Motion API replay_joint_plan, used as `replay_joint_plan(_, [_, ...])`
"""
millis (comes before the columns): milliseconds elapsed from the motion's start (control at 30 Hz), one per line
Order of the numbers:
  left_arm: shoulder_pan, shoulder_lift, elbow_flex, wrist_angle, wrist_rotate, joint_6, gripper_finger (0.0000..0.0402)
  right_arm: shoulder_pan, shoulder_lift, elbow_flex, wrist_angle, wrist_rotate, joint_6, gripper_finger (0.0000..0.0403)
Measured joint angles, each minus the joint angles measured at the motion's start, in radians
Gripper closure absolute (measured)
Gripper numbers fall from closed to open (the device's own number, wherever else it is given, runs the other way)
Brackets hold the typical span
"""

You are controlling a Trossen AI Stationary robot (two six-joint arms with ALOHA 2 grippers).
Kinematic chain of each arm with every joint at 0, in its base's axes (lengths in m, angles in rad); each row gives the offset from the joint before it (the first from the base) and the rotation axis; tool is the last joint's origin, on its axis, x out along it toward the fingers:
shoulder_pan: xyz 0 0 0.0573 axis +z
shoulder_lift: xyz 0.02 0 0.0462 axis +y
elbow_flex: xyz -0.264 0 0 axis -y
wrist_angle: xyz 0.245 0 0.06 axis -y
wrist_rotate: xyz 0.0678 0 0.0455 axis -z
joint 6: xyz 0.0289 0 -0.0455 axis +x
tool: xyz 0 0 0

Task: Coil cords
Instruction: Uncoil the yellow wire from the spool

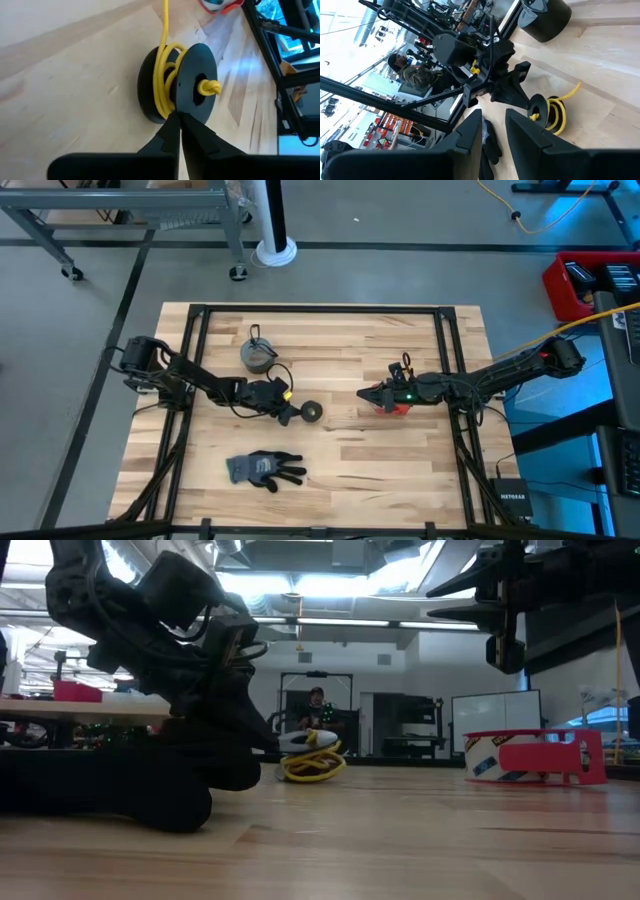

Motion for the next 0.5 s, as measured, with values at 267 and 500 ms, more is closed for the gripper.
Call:
replay_joint_plan(267, [0.0, -0.01, -0.001, -0.011, 0.042, -0.009, 0.0397, 0.0, 0.0, 0.0, 0.001, 0.0, 0.0, 0.0313])
replay_joint_plan(500, [0.0, -0.01, -0.002, -0.033, 0.054, 0.03, 0.0369, 0.0, 0.0, 0.0, 0.0, -0.001, 0.0, 0.0313])
